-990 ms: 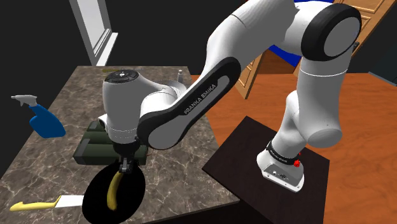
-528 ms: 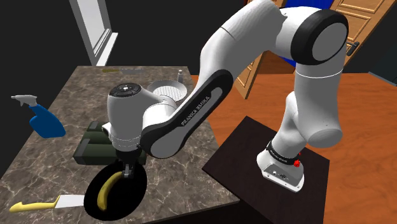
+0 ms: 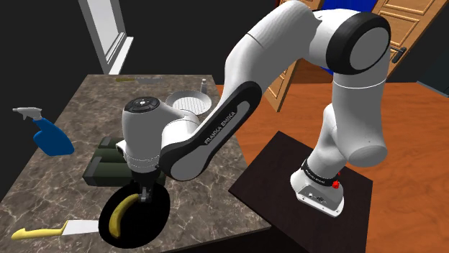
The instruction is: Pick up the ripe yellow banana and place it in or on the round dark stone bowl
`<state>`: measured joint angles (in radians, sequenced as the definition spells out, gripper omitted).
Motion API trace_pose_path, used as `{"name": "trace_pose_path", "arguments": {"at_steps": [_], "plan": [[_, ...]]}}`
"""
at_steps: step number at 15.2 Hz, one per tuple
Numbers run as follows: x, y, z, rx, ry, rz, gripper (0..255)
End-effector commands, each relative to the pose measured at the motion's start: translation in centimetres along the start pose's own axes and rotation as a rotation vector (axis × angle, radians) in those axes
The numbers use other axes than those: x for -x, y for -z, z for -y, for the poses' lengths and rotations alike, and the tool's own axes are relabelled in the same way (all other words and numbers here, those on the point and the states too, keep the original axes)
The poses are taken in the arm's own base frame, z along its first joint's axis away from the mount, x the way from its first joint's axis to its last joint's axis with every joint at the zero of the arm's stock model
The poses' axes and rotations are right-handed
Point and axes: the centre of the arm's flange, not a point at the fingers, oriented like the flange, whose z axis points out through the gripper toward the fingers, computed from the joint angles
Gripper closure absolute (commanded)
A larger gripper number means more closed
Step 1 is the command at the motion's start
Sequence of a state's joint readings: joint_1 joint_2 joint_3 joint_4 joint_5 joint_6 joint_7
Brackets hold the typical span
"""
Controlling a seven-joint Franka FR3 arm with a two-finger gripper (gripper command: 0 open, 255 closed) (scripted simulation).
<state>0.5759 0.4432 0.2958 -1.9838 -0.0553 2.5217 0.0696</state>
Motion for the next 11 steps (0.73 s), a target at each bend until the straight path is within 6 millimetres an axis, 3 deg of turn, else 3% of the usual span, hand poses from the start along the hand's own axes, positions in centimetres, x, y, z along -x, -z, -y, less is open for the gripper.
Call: {"name": "trace_pose_path", "arguments": {"at_steps": [1, 6, 10, 11], "plan": [[0.1, -0.2, 0.1, -0.001, 0.0, 0.005, 0], [0.1, -0.3, 0.1, -0.001, 0.001, 0.005, 0], [0.1, 4.7, 0.1, -0.001, 0.001, 0.005, 0], [0.1, 4.7, 0.1, -0.001, 0.001, 0.005, 0]]}}
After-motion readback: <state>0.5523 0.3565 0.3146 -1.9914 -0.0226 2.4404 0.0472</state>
